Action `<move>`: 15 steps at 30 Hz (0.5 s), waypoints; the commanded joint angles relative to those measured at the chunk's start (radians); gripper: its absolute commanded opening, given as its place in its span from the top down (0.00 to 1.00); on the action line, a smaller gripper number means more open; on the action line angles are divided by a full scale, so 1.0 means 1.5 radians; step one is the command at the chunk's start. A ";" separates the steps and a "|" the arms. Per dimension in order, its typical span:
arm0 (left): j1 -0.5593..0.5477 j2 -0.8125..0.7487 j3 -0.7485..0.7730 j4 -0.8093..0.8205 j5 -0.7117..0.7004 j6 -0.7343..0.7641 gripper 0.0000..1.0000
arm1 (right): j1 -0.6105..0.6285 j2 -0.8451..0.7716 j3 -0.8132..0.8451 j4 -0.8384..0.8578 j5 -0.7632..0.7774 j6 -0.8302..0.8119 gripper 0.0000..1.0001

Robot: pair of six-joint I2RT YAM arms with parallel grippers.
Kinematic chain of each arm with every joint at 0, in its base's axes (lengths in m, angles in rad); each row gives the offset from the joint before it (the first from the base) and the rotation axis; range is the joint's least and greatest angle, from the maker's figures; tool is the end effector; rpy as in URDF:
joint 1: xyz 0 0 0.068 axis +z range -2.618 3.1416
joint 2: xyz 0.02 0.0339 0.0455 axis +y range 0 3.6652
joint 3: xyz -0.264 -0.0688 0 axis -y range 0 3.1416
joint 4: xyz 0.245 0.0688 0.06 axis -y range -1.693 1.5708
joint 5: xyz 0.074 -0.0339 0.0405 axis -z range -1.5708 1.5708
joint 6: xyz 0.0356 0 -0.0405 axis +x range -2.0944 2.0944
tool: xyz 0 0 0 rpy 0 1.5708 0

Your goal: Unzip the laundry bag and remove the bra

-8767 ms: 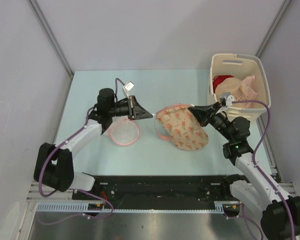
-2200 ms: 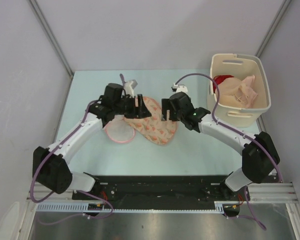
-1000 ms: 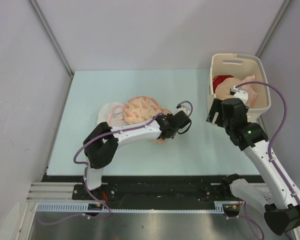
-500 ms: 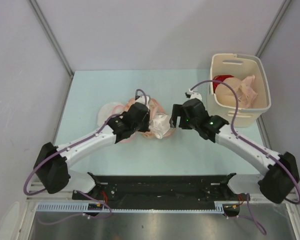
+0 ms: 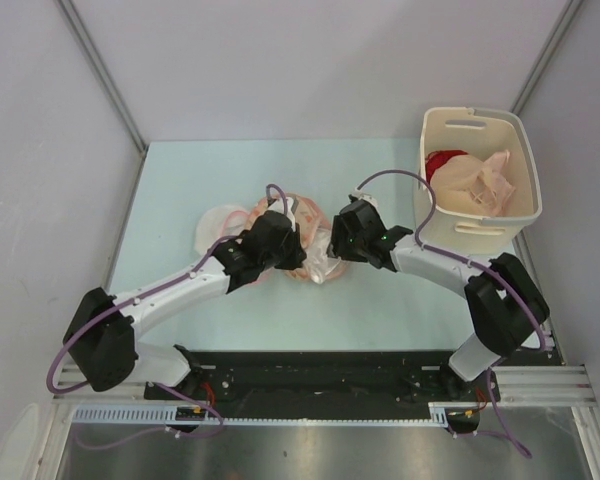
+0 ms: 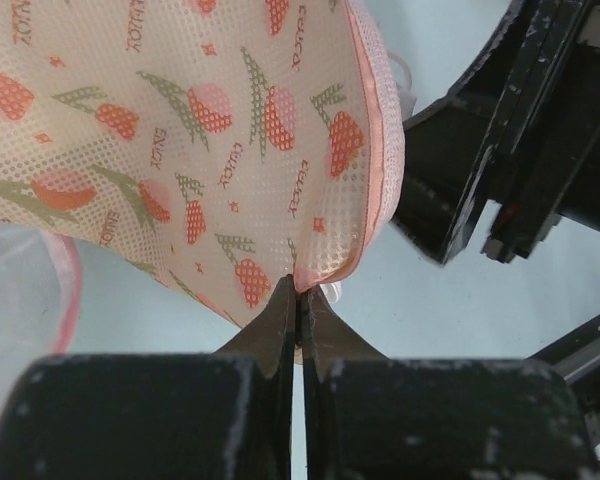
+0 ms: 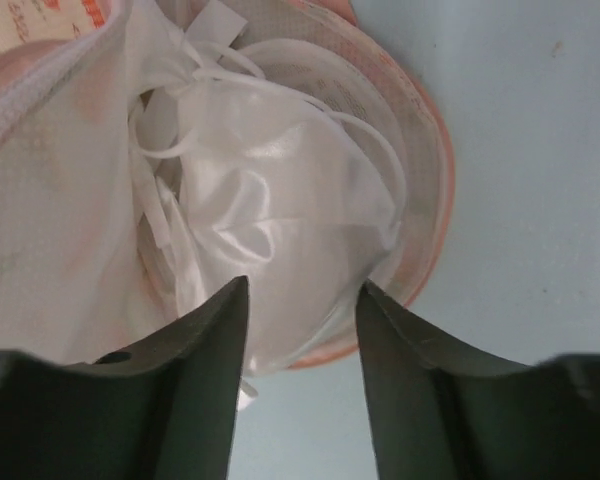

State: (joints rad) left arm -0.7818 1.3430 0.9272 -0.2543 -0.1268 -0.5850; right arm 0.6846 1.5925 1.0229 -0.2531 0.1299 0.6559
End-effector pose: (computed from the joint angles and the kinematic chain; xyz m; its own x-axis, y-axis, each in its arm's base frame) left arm 0.2121 -0.2042 0.2587 -0.7145 -0.0625 -0.6968 0.2807 0.8867 -0.3673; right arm 0.2653 0.2106 0.2157 -0.7908 0.1351 -0.5970 -0.0965 0.9356 0.3396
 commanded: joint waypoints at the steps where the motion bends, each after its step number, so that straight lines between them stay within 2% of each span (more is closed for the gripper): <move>1: 0.007 -0.025 -0.005 0.025 -0.003 -0.015 1.00 | -0.001 0.029 0.018 0.079 -0.005 0.013 0.65; 3: 0.009 -0.029 -0.007 0.024 -0.006 -0.013 1.00 | -0.005 0.040 0.018 0.093 -0.010 0.010 1.00; 6: 0.020 -0.035 -0.006 0.010 -0.018 -0.005 1.00 | -0.001 0.007 0.018 0.081 0.014 0.001 1.00; 9: 0.040 -0.040 -0.019 0.006 -0.024 0.001 1.00 | 0.005 -0.087 0.018 0.056 0.087 -0.028 1.00; 13: 0.047 -0.056 -0.019 -0.020 -0.067 0.016 1.00 | -0.005 -0.274 0.018 0.070 0.111 -0.068 1.00; 15: 0.049 -0.055 -0.017 -0.033 -0.079 0.025 0.99 | -0.013 -0.328 0.022 0.101 0.096 -0.076 1.00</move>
State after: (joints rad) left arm -0.7174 1.3010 0.9012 -0.2745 -0.1741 -0.5751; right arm 0.6815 1.3178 1.0206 -0.2077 0.2207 0.5949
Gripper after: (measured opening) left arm 0.011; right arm 0.012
